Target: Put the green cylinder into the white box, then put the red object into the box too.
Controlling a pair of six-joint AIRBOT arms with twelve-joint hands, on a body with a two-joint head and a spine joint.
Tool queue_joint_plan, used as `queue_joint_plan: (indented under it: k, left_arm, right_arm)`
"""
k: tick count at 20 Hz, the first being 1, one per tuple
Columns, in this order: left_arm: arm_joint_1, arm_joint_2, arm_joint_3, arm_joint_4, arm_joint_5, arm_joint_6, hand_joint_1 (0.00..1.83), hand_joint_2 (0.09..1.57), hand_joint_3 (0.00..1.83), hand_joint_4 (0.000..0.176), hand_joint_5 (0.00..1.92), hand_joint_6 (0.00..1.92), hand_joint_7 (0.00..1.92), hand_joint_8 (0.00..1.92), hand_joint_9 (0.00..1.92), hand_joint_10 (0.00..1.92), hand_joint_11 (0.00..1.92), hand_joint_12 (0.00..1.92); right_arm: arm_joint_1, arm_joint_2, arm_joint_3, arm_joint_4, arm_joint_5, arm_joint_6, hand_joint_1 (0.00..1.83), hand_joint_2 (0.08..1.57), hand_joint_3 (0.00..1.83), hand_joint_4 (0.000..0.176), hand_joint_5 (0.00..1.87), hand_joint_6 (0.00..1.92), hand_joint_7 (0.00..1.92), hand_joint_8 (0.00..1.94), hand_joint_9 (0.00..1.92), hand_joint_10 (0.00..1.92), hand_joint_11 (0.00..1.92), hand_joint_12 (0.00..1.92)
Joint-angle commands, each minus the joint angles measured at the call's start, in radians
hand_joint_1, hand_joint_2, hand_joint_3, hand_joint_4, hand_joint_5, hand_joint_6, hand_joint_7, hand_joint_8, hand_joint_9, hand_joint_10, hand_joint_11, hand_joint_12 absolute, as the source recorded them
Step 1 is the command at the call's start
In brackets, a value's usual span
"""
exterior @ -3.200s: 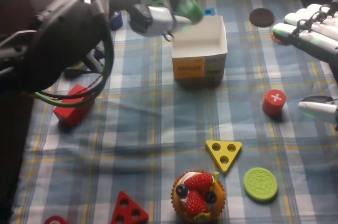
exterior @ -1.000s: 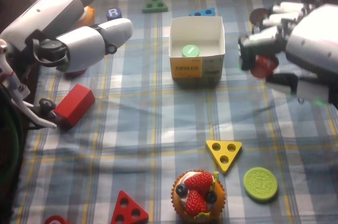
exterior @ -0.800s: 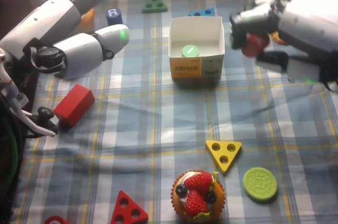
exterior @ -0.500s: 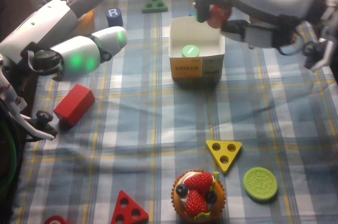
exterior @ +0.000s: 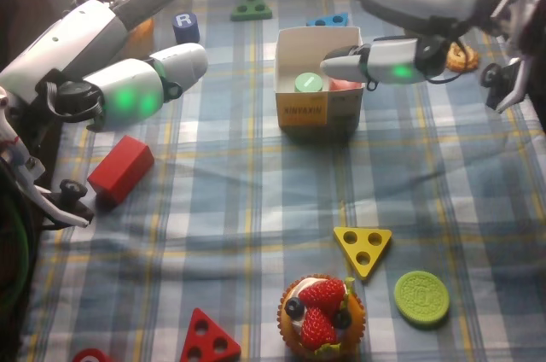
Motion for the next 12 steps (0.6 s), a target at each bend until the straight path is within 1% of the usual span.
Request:
queue_joint_plan:
  k: [1, 2, 3, 4, 5, 6, 7, 8, 9, 10, 11, 12]
  left_arm:
    - [-0.006, 0.003, -0.007, 0.03, -0.133, -0.005, 0.49, 1.39, 0.0, 0.089, 0.14, 0.0, 0.01, 0.0, 0.0, 0.0, 0.0, 0.0]
    - [-0.003, 0.008, -0.013, 0.03, -0.142, -0.005, 0.5, 1.38, 0.0, 0.097, 0.13, 0.0, 0.0, 0.0, 0.0, 0.0, 0.02, 0.01]
    - [0.0, 0.014, -0.019, 0.029, -0.154, -0.005, 0.49, 1.38, 0.0, 0.109, 0.12, 0.0, 0.01, 0.0, 0.0, 0.0, 0.03, 0.02]
    - [0.002, 0.018, -0.024, 0.028, -0.16, -0.006, 0.49, 1.38, 0.0, 0.114, 0.1, 0.0, 0.01, 0.0, 0.0, 0.0, 0.02, 0.02]
    - [0.007, 0.025, -0.031, 0.028, -0.173, -0.006, 0.5, 1.37, 0.0, 0.109, 0.09, 0.0, 0.0, 0.0, 0.0, 0.0, 0.02, 0.03]
    - [0.016, 0.036, -0.041, 0.028, -0.196, -0.012, 0.46, 1.38, 0.0, 0.096, 0.06, 0.0, 0.0, 0.0, 0.0, 0.0, 0.01, 0.03]
    - [0.027, 0.048, -0.048, 0.031, -0.222, -0.032, 0.5, 1.38, 0.0, 0.066, 0.05, 0.0, 0.0, 0.0, 0.0, 0.0, 0.0, 0.01]
    - [0.036, 0.055, -0.049, 0.036, -0.244, -0.069, 0.44, 1.38, 0.0, 0.087, 0.01, 0.0, 0.0, 0.0, 0.0, 0.0, 0.0, 0.0]
    - [0.047, 0.06, -0.047, 0.041, -0.264, -0.105, 0.44, 1.38, 0.0, 0.087, 0.01, 0.0, 0.0, 0.0, 0.0, 0.0, 0.0, 0.0]
    - [0.059, 0.066, -0.045, 0.044, -0.289, -0.145, 0.4, 1.39, 0.0, 0.095, 0.0, 0.0, 0.0, 0.0, 0.0, 0.0, 0.0, 0.0]
    - [0.066, 0.068, -0.045, 0.044, -0.306, -0.165, 0.38, 1.37, 0.0, 0.119, 0.0, 0.0, 0.0, 0.0, 0.0, 0.0, 0.0, 0.0]
    - [0.076, 0.071, -0.044, 0.045, -0.328, -0.189, 0.36, 1.36, 0.0, 0.11, 0.0, 0.0, 0.0, 0.0, 0.0, 0.0, 0.0, 0.0]
  right_arm:
    - [0.014, 0.029, -0.021, 0.011, 0.187, -0.002, 0.49, 1.24, 0.01, 0.043, 0.0, 0.0, 0.0, 0.0, 0.0, 0.0, 0.0, 0.0]
    - [0.001, 0.075, -0.057, 0.01, 0.212, -0.002, 0.39, 1.27, 0.02, 0.052, 0.0, 0.0, 0.0, 0.0, 0.0, 0.0, 0.0, 0.0]
    - [-0.031, 0.129, -0.103, 0.009, 0.251, -0.002, 0.34, 1.28, 0.02, 0.071, 0.0, 0.0, 0.0, 0.0, 0.0, 0.0, 0.0, 0.0]
    - [-0.057, 0.171, -0.138, 0.01, 0.292, -0.002, 0.23, 1.29, 0.02, 0.104, 0.0, 0.0, 0.0, 0.0, 0.0, 0.0, 0.0, 0.0]
    - [-0.082, 0.2, -0.165, 0.011, 0.333, -0.002, 0.2, 1.29, 0.02, 0.114, 0.0, 0.0, 0.0, 0.0, 0.0, 0.0, 0.0, 0.0]
    - [-0.119, 0.239, -0.201, 0.026, 0.4, -0.002, 0.19, 1.31, 0.02, 0.118, 0.0, 0.0, 0.0, 0.0, 0.0, 0.0, 0.0, 0.0]
    - [-0.156, 0.27, -0.231, 0.043, 0.464, -0.002, 0.21, 1.31, 0.02, 0.115, 0.0, 0.0, 0.0, 0.0, 0.0, 0.0, 0.0, 0.0]
    - [-0.189, 0.289, -0.252, 0.06, 0.523, -0.002, 0.2, 1.31, 0.02, 0.094, 0.0, 0.0, 0.0, 0.0, 0.0, 0.0, 0.0, 0.0]
    - [-0.221, 0.306, -0.271, 0.077, 0.57, -0.002, 0.2, 1.31, 0.02, 0.094, 0.0, 0.0, 0.0, 0.0, 0.0, 0.0, 0.0, 0.0]
    - [-0.261, 0.326, -0.29, 0.098, 0.634, -0.002, 0.27, 1.31, 0.01, 0.095, 0.0, 0.0, 0.0, 0.0, 0.0, 0.0, 0.0, 0.0]
    - [-0.286, 0.337, -0.301, 0.109, 0.664, -0.002, 0.26, 1.31, 0.0, 0.076, 0.0, 0.0, 0.0, 0.0, 0.0, 0.0, 0.0, 0.0]
    - [-0.32, 0.351, -0.314, 0.127, 0.71, -0.002, 0.31, 1.31, 0.0, 0.049, 0.0, 0.0, 0.0, 0.0, 0.0, 0.0, 0.0, 0.0]
